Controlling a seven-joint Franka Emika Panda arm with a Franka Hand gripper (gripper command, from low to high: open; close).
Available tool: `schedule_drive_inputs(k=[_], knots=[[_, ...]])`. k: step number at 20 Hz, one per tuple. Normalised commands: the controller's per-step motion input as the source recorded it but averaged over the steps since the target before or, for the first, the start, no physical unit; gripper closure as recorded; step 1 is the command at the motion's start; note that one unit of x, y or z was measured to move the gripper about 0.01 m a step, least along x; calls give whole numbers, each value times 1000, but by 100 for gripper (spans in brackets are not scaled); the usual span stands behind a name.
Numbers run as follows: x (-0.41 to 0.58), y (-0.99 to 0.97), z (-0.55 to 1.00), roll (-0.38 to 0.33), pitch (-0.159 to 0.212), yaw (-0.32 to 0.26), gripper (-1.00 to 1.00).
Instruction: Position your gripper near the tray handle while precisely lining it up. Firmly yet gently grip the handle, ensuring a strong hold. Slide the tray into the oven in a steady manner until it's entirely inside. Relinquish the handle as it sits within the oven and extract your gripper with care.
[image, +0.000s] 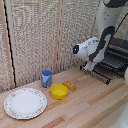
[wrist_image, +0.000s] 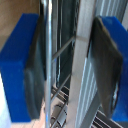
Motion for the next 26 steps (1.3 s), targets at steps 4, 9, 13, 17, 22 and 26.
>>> schedule_drive_inputs(k=[4,9,13,17,22,26], knots=[[0,-616,433,17,-3,1,100],[-110,-981,694,74,-20,0,100],[-72,-1000,748,80,-16,0,100],[-10,-1000,639,91,-2,0,100],[-25,-983,395,81,0,0,100],[-56,-965,366,59,0,0,100]])
